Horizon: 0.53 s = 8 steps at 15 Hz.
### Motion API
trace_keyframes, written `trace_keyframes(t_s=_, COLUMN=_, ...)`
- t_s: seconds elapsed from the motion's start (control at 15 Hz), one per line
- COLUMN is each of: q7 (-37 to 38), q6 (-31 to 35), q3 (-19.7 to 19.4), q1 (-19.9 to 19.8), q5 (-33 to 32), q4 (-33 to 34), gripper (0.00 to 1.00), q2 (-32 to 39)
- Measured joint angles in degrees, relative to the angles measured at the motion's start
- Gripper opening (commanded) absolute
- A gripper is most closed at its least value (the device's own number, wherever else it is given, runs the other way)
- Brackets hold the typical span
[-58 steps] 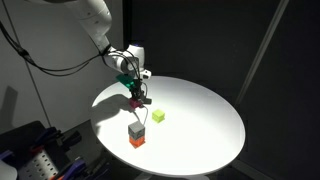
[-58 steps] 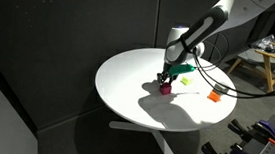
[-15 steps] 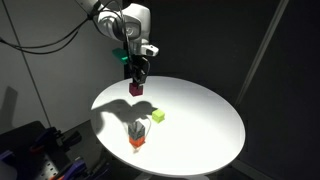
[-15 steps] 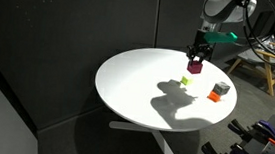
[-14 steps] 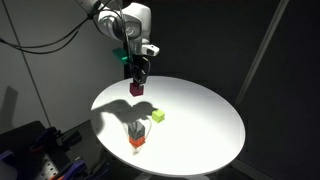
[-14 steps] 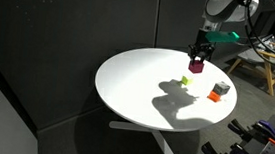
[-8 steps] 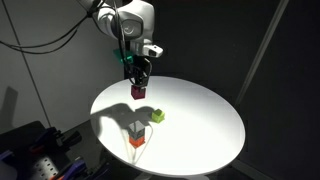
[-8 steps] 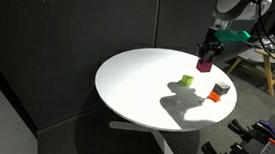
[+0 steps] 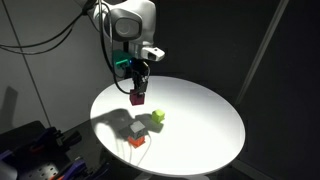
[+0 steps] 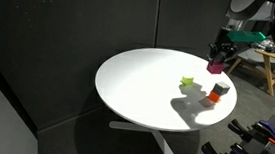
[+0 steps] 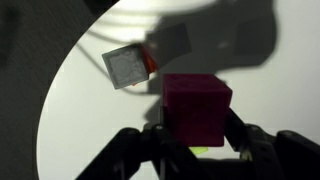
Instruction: Pick up the mulberry pink block and stack it on top of the gray block
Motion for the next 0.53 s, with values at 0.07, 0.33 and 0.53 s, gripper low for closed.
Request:
trace_keyframes(t_s=0.07, q7=0.0, q6=0.13, q3=-0.19, q1=-0.36, q5=0.0, q4=-0.66, gripper=0.3, q2=-0.52)
trace_keyframes(t_s=0.33, q7=0.0, q6=2.58, q3=-0.72, q1=-1.39, q5=0.0, q4=-2.5, gripper=0.3, q2=-1.77)
trace_keyframes(t_s=0.53, q7=0.0, q6=4.26, q3=-0.84, q1=-1.75, q5=0.0, q4=-3.1, gripper=0.55, q2=-1.98)
